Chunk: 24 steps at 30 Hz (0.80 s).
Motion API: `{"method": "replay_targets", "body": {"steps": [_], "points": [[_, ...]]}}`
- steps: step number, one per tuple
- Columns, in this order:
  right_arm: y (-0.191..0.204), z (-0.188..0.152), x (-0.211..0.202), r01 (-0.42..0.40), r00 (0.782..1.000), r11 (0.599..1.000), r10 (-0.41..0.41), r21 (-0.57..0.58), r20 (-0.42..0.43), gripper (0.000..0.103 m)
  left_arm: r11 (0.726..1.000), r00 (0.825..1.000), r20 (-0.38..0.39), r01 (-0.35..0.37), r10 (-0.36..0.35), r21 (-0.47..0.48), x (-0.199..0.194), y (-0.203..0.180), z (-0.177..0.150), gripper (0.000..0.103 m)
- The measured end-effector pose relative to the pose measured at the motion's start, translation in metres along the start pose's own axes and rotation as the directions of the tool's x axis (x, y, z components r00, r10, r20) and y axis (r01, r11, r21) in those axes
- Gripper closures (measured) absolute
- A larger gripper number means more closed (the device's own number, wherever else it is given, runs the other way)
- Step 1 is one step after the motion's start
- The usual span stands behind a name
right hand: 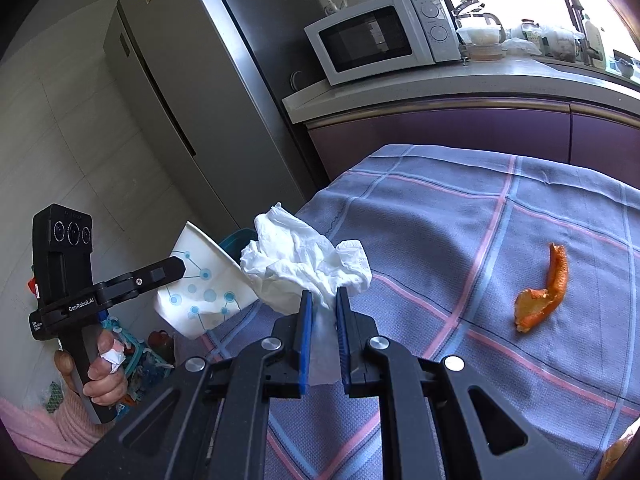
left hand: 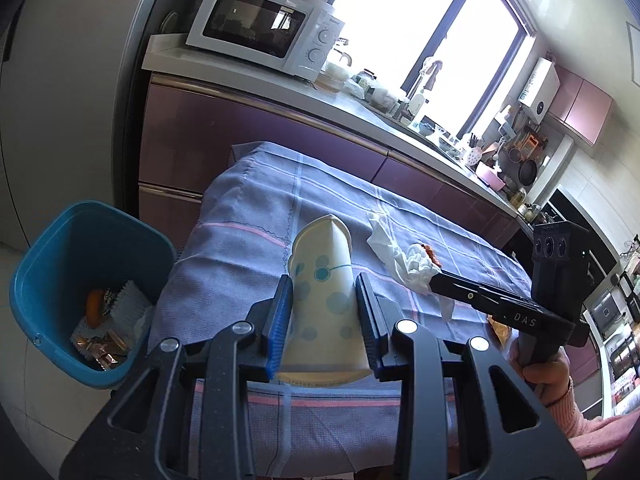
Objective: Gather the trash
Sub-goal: 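Lift the cup with the left tool while the right tool lifts the tissue toward the bin, then hold the cup and tissue in both tools above the blue bin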
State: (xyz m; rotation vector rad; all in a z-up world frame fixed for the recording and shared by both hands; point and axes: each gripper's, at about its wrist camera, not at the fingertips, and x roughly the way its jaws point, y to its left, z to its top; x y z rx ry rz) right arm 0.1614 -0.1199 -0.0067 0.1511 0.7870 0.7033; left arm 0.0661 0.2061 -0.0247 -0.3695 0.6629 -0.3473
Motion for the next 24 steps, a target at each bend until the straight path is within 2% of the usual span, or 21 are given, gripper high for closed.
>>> {"method": "replay_targets", "body": {"steps": [13,24], "points": [[0.034,0.012,0.031,-0.070,0.997,0.996,0.067,-0.060,-0.045,0.092,0.996,0.994,0.068,-0.076,0.080,-0.055,-0.037,0.029,0.008,0.071],[0.060,0.018,0.051,-0.114,0.991,0.988,0.105,-0.103,-0.083,0.092,0.984,0.982,0.110,-0.143,0.154,-0.102,-0.064,0.064,0.010,0.071]]}}
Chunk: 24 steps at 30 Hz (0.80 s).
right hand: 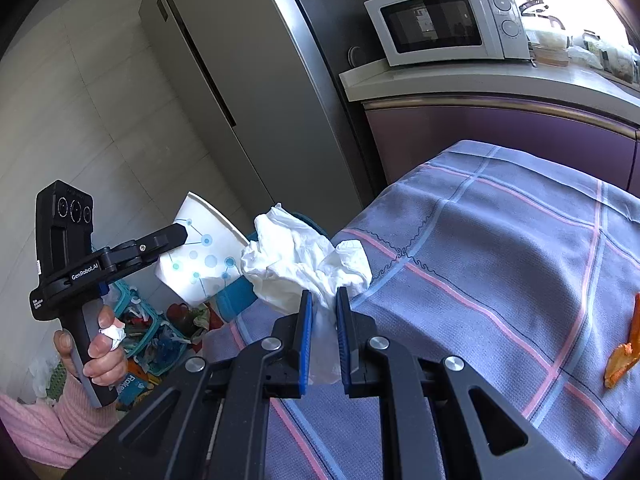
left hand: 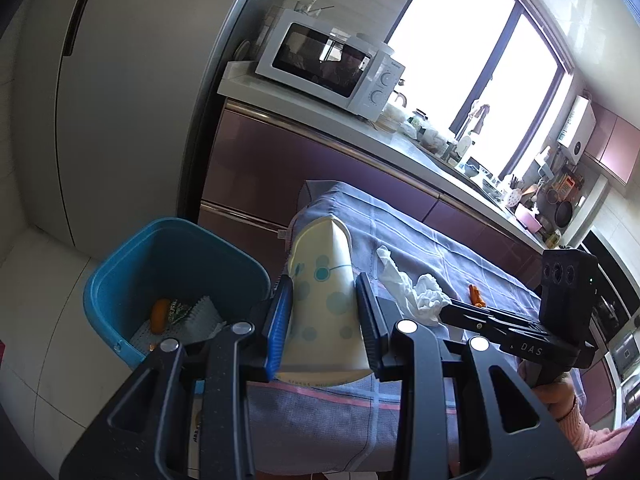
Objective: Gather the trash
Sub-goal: 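Hold the cup and tissue in both tools above the blue bin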
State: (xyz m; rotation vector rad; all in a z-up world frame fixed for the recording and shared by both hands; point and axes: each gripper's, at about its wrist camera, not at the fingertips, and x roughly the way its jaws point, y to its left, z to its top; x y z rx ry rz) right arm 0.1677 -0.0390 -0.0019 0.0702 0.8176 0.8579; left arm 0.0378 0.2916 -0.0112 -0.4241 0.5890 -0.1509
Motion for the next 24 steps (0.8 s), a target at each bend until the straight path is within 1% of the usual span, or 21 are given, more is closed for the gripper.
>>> {"method": "replay_targets", "body": {"steps": [10,16,20,24], "points": [[0.015,0.012,0.023,-0.028,0.999,0.999,0.026,-0.042,-0.030,0.092,0.997,0.998,0.016,-0.066,0.066,-0.035,-0.009,0.031,0.005,0.071],[0.027,0.017,0.041,-0.045,0.998,0.997,0.041,-0.069,-0.056,0.092,0.993,0.994,0.003,-0.107,0.108,-0.057,-0.006,0.051,0.004,0.071],[0.033,0.020,0.051,-0.054,0.996,0.995,0.049,-0.084,-0.069,0.092,0.990,0.994,-0.016,-0.112,0.111,-0.088,0.000,0.065,0.002,0.071],[0.039,0.024,0.061,-0.060,0.995,0.993,0.052,-0.099,-0.084,0.092,0.986,0.991,-0.026,-0.136,0.134,-0.095,0.006,0.076,0.001,0.071]]}}
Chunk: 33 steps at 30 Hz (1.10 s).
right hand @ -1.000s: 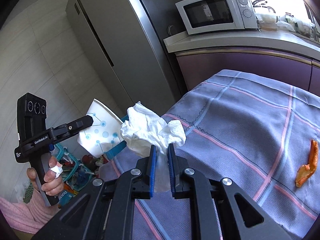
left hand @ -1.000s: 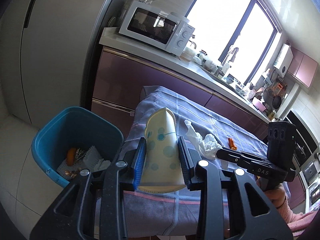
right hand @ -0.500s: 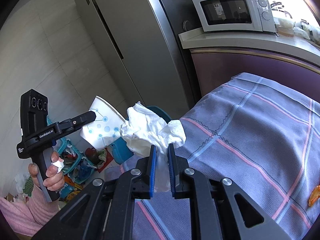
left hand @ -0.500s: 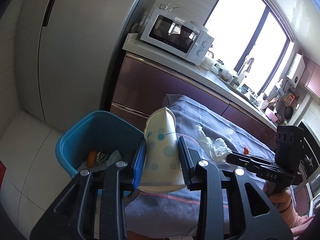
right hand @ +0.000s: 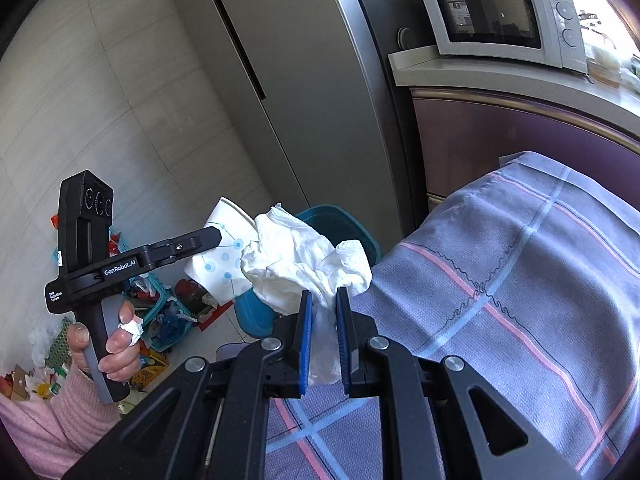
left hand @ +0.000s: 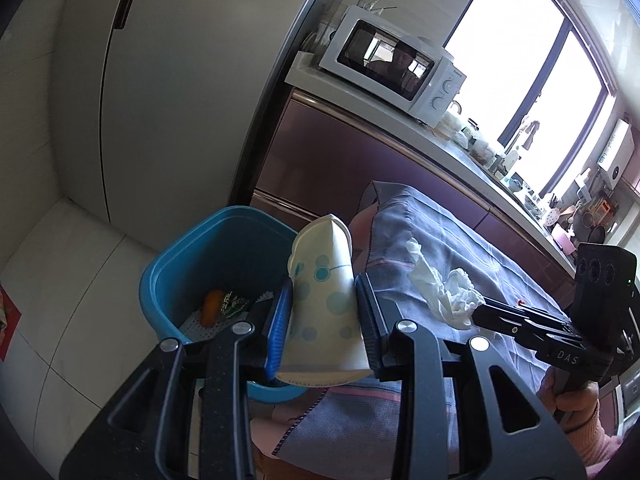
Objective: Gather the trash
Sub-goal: 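Hold the cup and tissue in both tools above the blue bin, then open the left tool to drop the cup while the right tool releases the tissue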
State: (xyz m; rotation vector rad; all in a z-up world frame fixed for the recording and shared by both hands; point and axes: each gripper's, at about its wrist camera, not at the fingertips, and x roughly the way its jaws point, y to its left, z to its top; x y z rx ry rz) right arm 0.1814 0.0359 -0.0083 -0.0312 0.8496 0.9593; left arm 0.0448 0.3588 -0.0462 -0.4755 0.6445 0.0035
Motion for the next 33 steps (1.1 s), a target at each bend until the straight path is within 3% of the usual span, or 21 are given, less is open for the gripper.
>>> {"method": "replay_targets", "body": {"steps": [33], "points": [[0.011,0.031,0.094,-0.015,0.991,1.000,0.015,-0.002,-0.134,0.092,0.985,0.981,-0.090,-0.171,0.171,0.005,0.085,0.031,0.004,0.070]]}}
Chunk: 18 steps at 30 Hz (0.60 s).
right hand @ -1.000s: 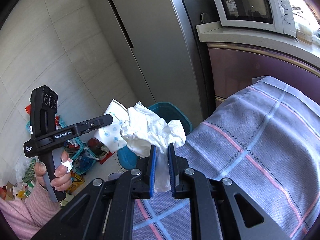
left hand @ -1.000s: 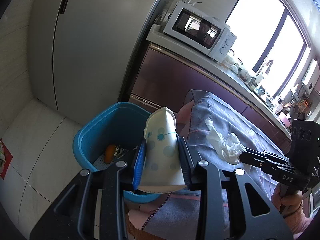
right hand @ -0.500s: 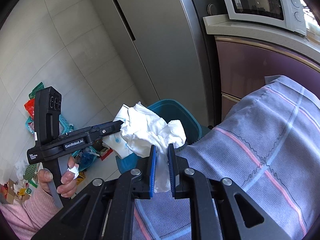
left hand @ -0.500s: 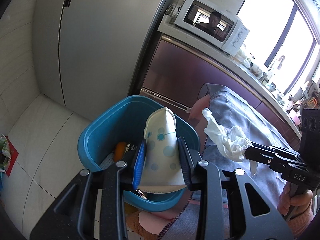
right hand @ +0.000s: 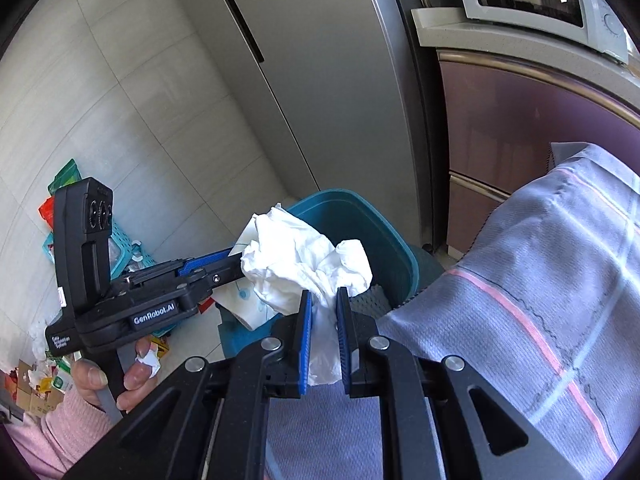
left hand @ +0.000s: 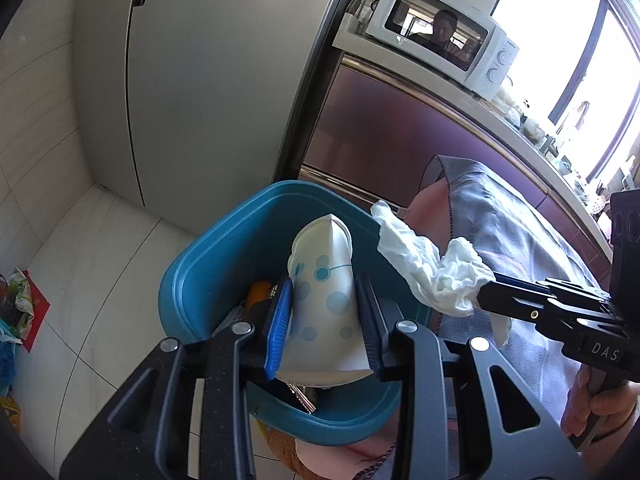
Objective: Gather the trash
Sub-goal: 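Open the left tool to drop the cup while the right tool releases the tissue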
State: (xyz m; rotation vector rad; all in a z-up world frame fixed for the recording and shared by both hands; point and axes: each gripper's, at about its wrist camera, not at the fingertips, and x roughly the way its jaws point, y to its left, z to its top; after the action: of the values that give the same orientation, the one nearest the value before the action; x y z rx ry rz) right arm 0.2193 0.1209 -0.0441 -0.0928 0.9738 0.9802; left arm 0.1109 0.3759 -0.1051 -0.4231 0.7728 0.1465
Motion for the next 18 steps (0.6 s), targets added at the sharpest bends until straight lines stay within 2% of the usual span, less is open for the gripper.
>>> {"method": "replay_targets", "body": {"steps": [7,9,12,18], "points": [[-0.001,0.012,0.027,0.011,0.999,1.000,-0.011,0.009,-0.041,0.091,1.000,1.000,-0.017,-0.017,0.017,-0.011,0.016,0.004,0.001,0.070],[-0.002,0.015,0.036,0.020,0.998,1.000,-0.018,0.022,-0.054,0.084,1.000,1.000,-0.023,-0.022,0.021,-0.018,0.020,0.006,0.001,0.069],[-0.003,0.015,0.045,0.022,0.997,0.999,-0.019,0.041,-0.071,0.081,0.999,0.999,-0.034,-0.025,0.024,-0.031,0.027,0.009,-0.001,0.070],[-0.005,0.013,0.042,0.014,0.998,0.998,-0.011,0.056,-0.060,0.081,0.999,0.999,-0.046,-0.021,0.018,-0.046,0.038,0.013,-0.004,0.066]]}}
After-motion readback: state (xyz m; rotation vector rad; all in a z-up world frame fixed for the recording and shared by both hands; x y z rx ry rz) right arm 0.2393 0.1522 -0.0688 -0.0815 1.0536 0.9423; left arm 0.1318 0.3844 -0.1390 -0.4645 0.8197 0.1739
